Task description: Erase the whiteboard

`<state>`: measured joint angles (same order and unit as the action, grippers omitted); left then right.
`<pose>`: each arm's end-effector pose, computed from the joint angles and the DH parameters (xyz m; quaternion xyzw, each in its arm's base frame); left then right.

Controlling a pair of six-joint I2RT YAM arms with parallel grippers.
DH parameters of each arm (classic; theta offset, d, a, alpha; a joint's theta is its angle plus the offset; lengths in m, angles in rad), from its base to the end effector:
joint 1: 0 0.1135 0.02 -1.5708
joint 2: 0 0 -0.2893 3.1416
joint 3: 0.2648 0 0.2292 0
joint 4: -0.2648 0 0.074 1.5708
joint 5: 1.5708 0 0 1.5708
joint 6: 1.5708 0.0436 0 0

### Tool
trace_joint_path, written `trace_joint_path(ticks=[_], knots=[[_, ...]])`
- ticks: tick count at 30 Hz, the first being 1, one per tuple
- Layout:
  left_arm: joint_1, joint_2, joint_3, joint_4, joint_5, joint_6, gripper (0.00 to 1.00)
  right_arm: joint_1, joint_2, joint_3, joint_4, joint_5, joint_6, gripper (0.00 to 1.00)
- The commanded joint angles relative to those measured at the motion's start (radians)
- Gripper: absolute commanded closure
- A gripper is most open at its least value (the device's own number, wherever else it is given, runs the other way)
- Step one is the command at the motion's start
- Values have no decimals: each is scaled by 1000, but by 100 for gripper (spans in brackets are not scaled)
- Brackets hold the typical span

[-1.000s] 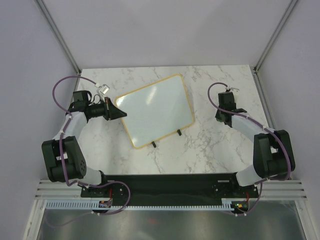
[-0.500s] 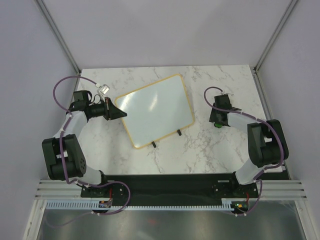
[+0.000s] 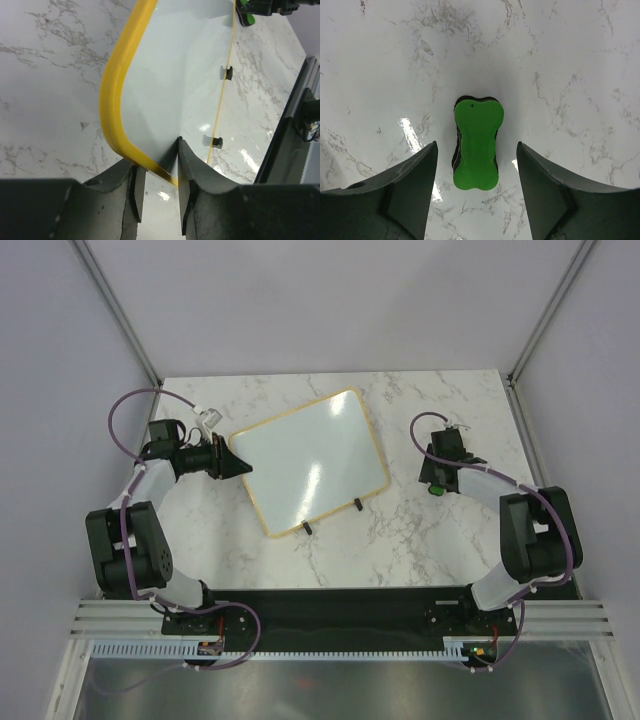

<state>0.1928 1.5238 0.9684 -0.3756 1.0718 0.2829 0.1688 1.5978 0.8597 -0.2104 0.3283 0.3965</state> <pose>0.2847 0.0166 0.2607 0.1972 0.8081 -0.4074 0.3770 0.2971 0.0364 0.2046 0.1564 0.9274 -0.0652 0.3334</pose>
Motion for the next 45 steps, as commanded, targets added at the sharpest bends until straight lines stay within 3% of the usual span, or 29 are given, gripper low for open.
trace_joint_path(ticks=[1,26,32,33,35,38,39,45], knots=[[0,4,15,79,-170,157,64,1,-44,-7,17,-2,-5,28],[2,-77,-11,92,-118,145,50,0,-101,-34,46,15,-21,25],[0,-99,-14,93,-101,140,38,0,-102,-31,48,17,-18,25],[2,-105,-13,93,-96,139,30,1,-102,-31,46,15,-18,25],[0,-111,-13,93,-95,139,27,1,-101,-31,46,15,-16,25],[0,-129,-14,90,-95,131,14,1,-104,-33,46,15,-15,25],[0,-135,-16,92,-98,130,1,1,-111,-33,46,12,-15,25],[0,-249,-30,43,-165,110,1,1,-195,-39,46,0,-18,24]])
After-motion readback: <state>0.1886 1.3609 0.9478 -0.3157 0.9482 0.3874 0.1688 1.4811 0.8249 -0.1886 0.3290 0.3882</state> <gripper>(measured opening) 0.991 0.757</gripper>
